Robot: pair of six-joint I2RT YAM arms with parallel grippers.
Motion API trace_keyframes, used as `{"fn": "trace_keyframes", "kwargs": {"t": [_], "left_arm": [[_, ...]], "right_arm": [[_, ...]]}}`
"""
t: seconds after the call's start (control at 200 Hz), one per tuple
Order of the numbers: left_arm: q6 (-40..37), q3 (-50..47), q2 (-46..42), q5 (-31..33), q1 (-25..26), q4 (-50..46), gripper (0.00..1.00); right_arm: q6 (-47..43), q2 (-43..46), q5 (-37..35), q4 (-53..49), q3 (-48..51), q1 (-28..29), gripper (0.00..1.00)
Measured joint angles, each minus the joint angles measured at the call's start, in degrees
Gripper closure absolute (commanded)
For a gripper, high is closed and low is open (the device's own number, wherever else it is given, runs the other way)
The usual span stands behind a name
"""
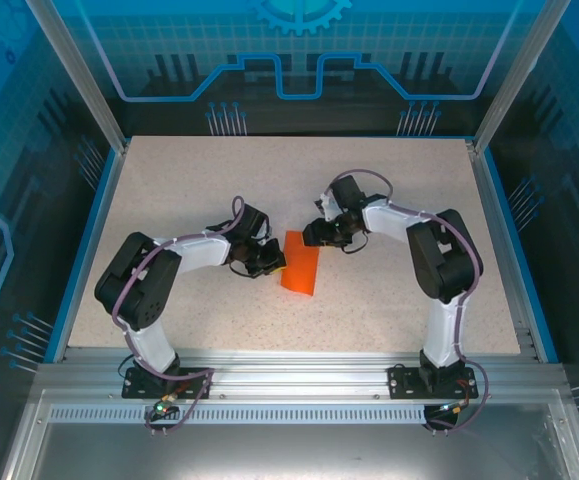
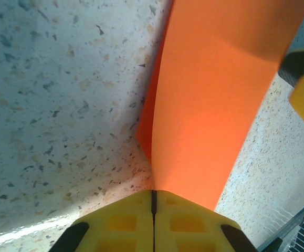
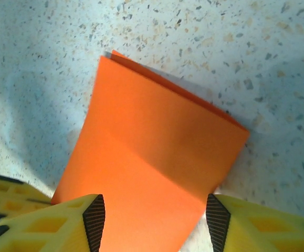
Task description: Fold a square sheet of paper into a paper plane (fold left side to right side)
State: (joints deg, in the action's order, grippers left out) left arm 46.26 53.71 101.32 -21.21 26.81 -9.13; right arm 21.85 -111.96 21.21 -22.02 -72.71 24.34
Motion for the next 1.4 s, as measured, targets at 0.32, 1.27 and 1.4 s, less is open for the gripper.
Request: {"fn": "trace_keyframes", "kwargs": {"t": [0.32, 1.27, 1.4], "left_arm": [[0.42, 0.09, -0.02, 0.00, 0.68, -0.70, 0.95], [1.88, 2.08, -0.13, 0.39, 1.55, -3.19, 0.97], [1.88, 2.08, -0.13, 0.39, 1.55, -3.67, 0.96]], "right_arm": [[-8.07, 24.57, -5.27, 6.69, 20.17, 6.62, 0.33], [-26.01, 17.11, -32.17, 17.97, 23.85, 31.98, 0.61], [-26.32, 17.11, -32.76, 18.27, 23.85, 31.87, 0.82]]}}
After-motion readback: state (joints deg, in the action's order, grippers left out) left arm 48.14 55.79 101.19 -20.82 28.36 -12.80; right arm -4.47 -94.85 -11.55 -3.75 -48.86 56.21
